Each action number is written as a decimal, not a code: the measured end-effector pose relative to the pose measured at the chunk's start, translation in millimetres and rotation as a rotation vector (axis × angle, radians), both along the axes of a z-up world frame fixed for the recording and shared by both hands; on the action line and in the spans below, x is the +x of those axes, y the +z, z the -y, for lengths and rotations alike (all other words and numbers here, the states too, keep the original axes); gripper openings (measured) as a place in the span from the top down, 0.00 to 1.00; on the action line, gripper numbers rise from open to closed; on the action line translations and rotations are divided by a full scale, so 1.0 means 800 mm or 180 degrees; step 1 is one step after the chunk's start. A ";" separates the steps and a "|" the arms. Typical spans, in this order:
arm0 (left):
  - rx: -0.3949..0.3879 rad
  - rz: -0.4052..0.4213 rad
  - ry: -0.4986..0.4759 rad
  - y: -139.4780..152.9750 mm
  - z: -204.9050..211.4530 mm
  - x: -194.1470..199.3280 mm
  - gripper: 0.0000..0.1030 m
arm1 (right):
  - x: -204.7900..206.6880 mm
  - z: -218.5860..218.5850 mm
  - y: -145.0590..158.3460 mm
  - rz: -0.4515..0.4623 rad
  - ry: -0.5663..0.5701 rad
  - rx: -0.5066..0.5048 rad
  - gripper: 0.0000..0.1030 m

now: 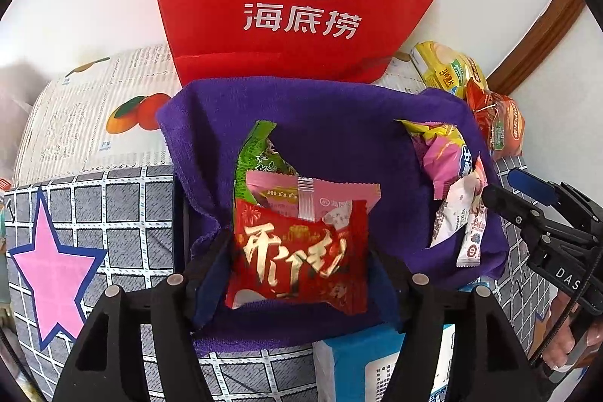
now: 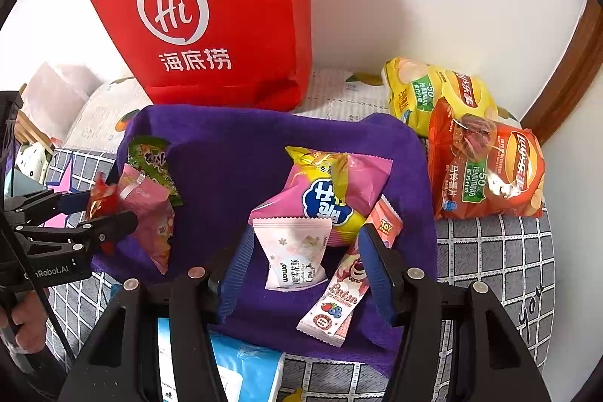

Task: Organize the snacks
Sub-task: 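Lower the left tool and open it to drop the red packet on the towel, then grasp the yellow triangular snack bag with the right tool while the left tool moves to the pile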

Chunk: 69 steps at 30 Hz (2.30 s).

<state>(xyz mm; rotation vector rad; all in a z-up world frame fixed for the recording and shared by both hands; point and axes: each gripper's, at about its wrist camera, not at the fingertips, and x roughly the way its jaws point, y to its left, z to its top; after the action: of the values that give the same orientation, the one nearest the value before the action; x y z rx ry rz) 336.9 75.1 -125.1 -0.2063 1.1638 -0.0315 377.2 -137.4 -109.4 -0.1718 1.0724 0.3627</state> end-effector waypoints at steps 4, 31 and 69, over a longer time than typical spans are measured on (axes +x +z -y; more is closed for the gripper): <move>-0.0003 0.0015 0.0021 0.001 -0.002 -0.001 0.36 | 0.000 0.000 0.001 0.0012 0.0008 -0.0008 0.44; -0.0185 0.0552 -0.0033 0.062 -0.002 -0.034 0.36 | -0.091 0.026 0.071 0.0559 -0.0087 0.0223 0.44; 0.0008 0.0437 -0.0311 0.013 0.070 -0.243 0.36 | -0.252 0.144 -0.100 0.0298 -0.0778 0.0204 0.55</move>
<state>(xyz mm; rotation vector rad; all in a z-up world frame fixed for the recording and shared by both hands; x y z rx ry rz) 142.7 18.8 -115.0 -0.1425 1.0364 -0.1284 175.4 -252.7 -189.6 0.0002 0.9754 0.1666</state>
